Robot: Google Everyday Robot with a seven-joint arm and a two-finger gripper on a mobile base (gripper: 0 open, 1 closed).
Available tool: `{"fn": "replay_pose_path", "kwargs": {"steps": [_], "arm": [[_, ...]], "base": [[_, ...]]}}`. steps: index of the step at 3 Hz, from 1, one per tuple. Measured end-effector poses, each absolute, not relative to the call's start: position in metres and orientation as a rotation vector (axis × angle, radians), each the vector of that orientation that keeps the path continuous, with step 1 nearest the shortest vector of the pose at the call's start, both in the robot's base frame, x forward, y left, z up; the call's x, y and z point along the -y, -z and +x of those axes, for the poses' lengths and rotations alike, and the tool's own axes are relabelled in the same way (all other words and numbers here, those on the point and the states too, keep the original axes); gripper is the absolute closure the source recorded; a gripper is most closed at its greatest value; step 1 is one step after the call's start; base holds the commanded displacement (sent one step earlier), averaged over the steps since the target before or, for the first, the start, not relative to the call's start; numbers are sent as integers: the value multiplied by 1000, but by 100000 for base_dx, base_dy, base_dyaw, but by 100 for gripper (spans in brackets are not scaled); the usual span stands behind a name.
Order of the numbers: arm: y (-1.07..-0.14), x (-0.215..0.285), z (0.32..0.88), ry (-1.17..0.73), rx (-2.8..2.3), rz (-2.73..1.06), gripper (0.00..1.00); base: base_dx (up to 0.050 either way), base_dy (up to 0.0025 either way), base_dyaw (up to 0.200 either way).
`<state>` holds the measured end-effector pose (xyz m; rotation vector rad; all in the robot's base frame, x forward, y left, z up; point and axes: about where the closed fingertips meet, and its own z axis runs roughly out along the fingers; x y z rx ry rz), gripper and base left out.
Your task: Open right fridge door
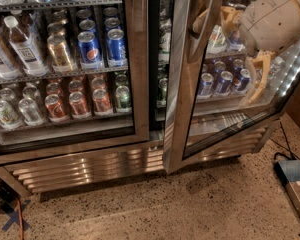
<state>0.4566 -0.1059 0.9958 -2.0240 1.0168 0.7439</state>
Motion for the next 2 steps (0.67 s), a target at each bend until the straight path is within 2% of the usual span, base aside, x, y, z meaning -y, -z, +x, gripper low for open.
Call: {"fn": "replay_pose_path", "kwargs": {"steps": [1, 2], "arm": [[-996, 106, 457, -744, -1017, -2024, 19], [-996, 106, 457, -744, -1017, -2024, 42]], "base": [[0, 0, 0], [0, 0, 0]]}}
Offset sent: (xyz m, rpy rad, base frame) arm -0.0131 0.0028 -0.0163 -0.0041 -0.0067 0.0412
